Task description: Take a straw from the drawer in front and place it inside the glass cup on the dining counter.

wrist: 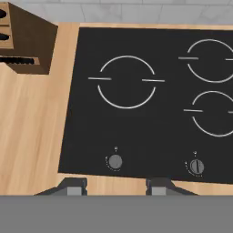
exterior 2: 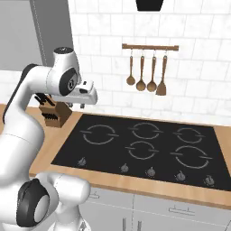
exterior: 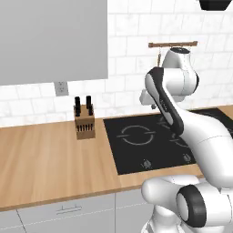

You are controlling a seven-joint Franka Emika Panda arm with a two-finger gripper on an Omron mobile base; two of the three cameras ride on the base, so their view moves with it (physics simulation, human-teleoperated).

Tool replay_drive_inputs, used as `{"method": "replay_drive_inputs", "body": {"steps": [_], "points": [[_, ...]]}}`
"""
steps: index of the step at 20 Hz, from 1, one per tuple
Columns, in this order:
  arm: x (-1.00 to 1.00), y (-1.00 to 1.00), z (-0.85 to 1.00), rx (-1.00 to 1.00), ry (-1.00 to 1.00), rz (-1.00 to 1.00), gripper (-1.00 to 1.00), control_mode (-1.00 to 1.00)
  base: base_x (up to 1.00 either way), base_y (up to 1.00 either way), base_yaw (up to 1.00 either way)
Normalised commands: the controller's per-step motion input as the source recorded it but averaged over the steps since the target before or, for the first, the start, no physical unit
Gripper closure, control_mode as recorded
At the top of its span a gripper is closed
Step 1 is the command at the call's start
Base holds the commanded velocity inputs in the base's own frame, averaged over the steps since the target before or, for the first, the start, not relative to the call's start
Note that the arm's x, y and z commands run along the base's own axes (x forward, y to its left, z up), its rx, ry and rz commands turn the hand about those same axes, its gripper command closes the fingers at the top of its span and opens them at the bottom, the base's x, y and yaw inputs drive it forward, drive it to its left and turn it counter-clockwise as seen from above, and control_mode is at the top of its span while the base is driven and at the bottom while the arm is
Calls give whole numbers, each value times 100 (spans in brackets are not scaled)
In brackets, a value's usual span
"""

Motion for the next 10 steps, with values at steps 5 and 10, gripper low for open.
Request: {"method": "replay_drive_inputs", "body": {"steps": [5, 10], "points": [[0, 0, -1, 0, -1, 0, -100, 100, -32, 15, -8], [0, 0, 0, 0, 0, 0, -100, 100, -67, 47, -31]]}}
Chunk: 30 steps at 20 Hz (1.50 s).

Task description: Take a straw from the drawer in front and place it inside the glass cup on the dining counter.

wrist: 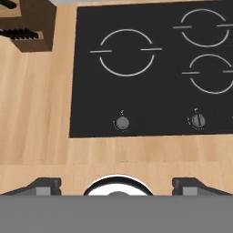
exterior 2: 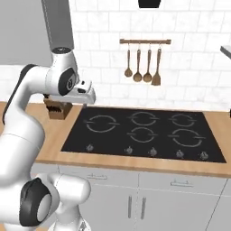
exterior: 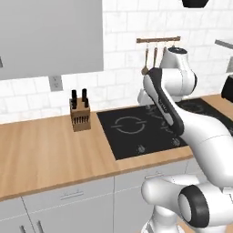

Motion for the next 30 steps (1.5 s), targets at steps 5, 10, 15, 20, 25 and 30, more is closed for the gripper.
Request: {"method": "replay_drive_inputs", "body": {"steps": [5, 10, 15, 20, 25, 30], "points": [[0, 0, 0, 0, 0, 0, -100, 100, -48, 58, -47], [0, 0, 0, 0, 0, 0, -100, 100, -8, 70, -64], [0, 0, 0, 0, 0, 0, -100, 100, 0, 63, -62], [0, 0, 0, 0, 0, 0, -100, 100, 0, 47, -56], [0, 0, 0, 0, 0, 0, -100, 100, -1, 62, -48], [0, 0, 0, 0, 0, 0, -100, 100, -18, 47, -30]]}}
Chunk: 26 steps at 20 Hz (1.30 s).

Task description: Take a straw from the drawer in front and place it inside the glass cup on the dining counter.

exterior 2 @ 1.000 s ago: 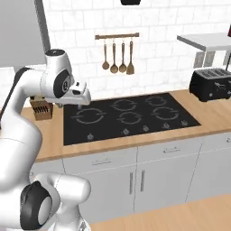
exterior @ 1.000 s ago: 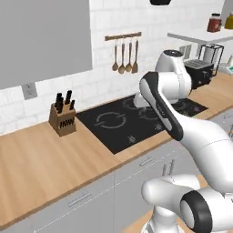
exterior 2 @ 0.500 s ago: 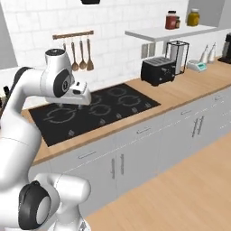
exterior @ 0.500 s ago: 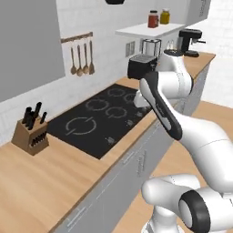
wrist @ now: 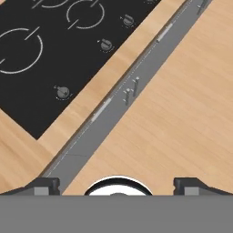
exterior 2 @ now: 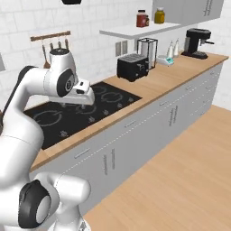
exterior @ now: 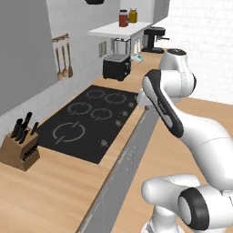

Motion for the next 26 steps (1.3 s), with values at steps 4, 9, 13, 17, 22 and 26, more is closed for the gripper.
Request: {"method": "replay_drive_inputs", "body": {"steps": [4, 9, 13, 17, 22, 26], "points": [[0, 0, 0, 0, 0, 0, -100, 100, -36, 6, -10], [0, 0, 0, 0, 0, 0, -100, 100, -18, 23, 0], [0, 0, 0, 0, 0, 0, -100, 100, -15, 38, 0], [0, 0, 0, 0, 0, 0, -100, 100, -35, 20, 0], [0, 0, 0, 0, 0, 0, -100, 100, -14, 20, 0], [10, -19, -31, 9, 0, 0, -100, -100, 0, 4, 0]]}}
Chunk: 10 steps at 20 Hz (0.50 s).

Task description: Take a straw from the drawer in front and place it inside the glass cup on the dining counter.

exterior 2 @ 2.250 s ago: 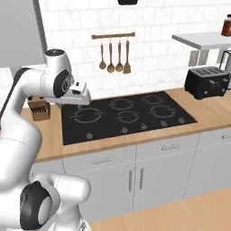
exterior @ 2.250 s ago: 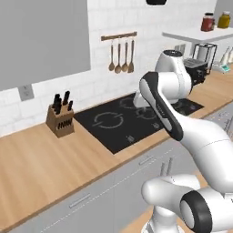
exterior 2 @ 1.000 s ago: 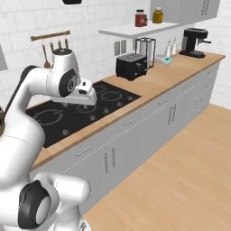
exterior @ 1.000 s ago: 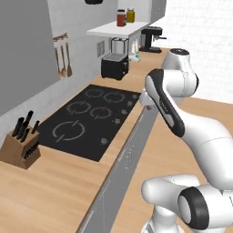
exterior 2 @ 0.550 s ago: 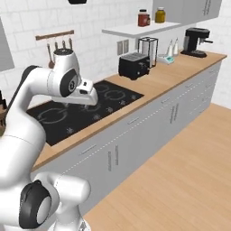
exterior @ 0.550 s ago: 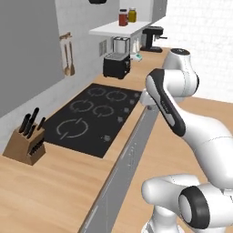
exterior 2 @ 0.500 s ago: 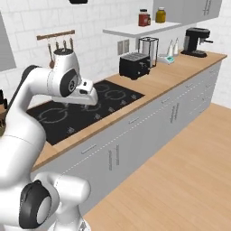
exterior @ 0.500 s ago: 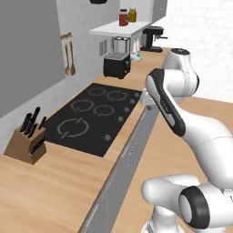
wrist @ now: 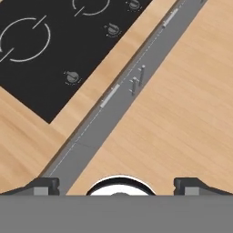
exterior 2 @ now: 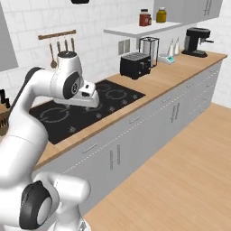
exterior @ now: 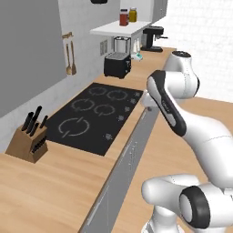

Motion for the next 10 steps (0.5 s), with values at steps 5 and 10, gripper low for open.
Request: {"method": "replay_drive_inputs", "body": {"steps": [5, 10], "points": [[3, -96, -92, 47, -2, 1, -100, -100, 0, 0, 0], [-2, -64, -100, 66, -4, 17, -100, -100, 0, 0, 0]]}}
